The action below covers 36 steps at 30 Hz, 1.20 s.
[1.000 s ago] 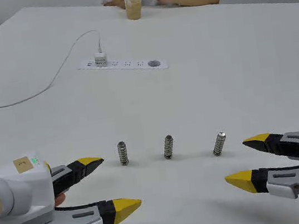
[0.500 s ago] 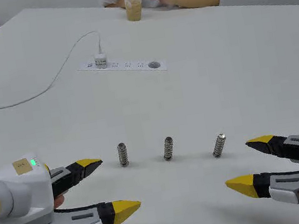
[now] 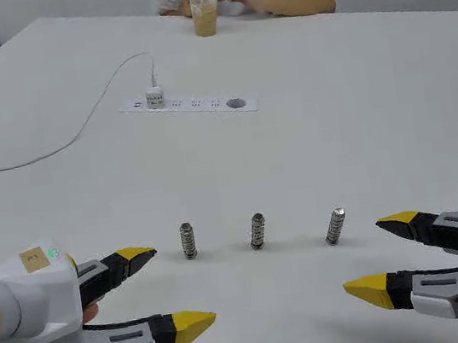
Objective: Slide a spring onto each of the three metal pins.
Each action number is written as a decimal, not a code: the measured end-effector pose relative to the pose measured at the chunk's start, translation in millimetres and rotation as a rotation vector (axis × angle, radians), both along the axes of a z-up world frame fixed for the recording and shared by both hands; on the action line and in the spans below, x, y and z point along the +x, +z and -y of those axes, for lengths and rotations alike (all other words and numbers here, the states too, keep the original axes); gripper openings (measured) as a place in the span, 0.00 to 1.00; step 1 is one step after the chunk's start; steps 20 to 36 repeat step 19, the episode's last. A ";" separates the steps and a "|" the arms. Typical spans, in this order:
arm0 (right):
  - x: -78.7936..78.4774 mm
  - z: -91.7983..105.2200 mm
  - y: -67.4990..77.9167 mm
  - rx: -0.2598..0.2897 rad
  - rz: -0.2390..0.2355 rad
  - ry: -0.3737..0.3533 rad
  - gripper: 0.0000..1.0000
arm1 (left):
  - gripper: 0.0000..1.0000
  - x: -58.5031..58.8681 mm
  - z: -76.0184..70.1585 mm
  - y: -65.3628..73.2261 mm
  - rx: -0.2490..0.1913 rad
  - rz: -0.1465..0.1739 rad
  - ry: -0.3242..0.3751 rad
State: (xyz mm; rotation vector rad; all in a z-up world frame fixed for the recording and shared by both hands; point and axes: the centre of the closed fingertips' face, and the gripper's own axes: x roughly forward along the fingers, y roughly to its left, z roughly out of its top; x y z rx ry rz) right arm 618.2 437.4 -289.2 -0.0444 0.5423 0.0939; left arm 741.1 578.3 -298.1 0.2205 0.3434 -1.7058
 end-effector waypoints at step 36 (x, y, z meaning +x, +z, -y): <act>-0.8 0.8 -1.9 -0.007 -0.004 -0.001 0.63 | 0.72 -0.9 -0.1 -0.9 0.001 -0.003 0.003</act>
